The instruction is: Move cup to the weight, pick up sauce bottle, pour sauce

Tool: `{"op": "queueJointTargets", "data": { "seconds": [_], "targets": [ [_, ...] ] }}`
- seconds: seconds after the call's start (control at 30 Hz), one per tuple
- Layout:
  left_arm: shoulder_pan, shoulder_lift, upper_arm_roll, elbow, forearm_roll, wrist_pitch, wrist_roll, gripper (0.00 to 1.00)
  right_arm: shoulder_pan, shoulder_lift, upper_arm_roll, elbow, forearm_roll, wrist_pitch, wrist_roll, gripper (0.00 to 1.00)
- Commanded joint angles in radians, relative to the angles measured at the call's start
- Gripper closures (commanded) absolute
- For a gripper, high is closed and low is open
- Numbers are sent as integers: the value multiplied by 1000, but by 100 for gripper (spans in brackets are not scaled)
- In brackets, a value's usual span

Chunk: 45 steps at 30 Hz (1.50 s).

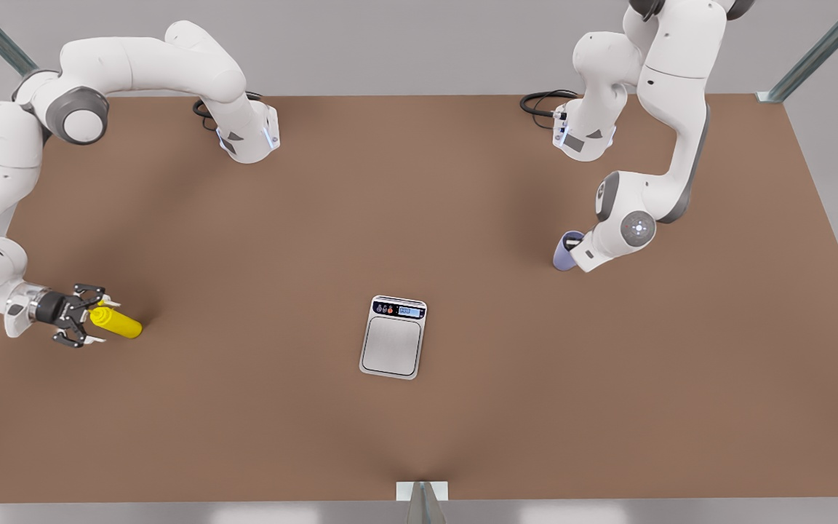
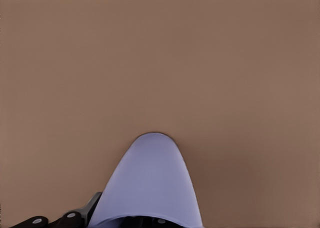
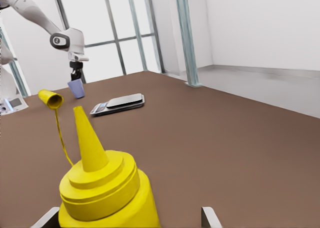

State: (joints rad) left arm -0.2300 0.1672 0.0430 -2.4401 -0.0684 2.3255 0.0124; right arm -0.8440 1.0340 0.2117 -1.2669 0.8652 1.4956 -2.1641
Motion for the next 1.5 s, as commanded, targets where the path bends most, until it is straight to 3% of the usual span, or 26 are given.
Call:
{"op": "queueJointTargets", "data": {
  "seconds": [0.0, 0.27, 0.3, 0.33, 0.37, 0.63, 0.73, 0.97, 1.23, 1.47],
  "targets": [
    [1, 0, 0, 3, -2, 0, -2, 71, 2, 1, 0, 0, 0, 0, -6, 0],
    [3, 25, 0, 19, -22, 25, -5, 71, 42, 23, 2, -6, 21, 9, -5, 0],
    [3, 31, 0, 26, -24, 25, -5, 71, 45, 21, 0, -6, 11, 14, 3, 48],
    [3, 31, 0, 26, -24, 25, -5, 74, 54, 21, 0, -6, 8, 25, 1, 50],
    [3, 31, 0, 26, -25, 25, -5, 79, 97, 21, 0, -6, 3, 35, 3, 50],
    [3, 29, -2, 61, -25, 23, -11, 79, 183, -3, 0, -5, -38, 72, 61, 57],
    [3, 17, -12, 141, -42, 11, -106, 79, 197, -25, 3, -2, -46, 72, 76, 57],
    [-190, 422, -41, 897, -154, -256, -708, 79, 347, -155, 11, 76, -132, 72, 257, 57],
    [-341, 643, -112, 1257, -169, -258, -1219, 79, 641, -262, 11, 97, -225, 262, 451, 57],
    [-379, 736, -109, 1342, -116, -189, -1282, 79, 810, -287, 9, 89, -313, 383, 599, 56]
  ]
}}
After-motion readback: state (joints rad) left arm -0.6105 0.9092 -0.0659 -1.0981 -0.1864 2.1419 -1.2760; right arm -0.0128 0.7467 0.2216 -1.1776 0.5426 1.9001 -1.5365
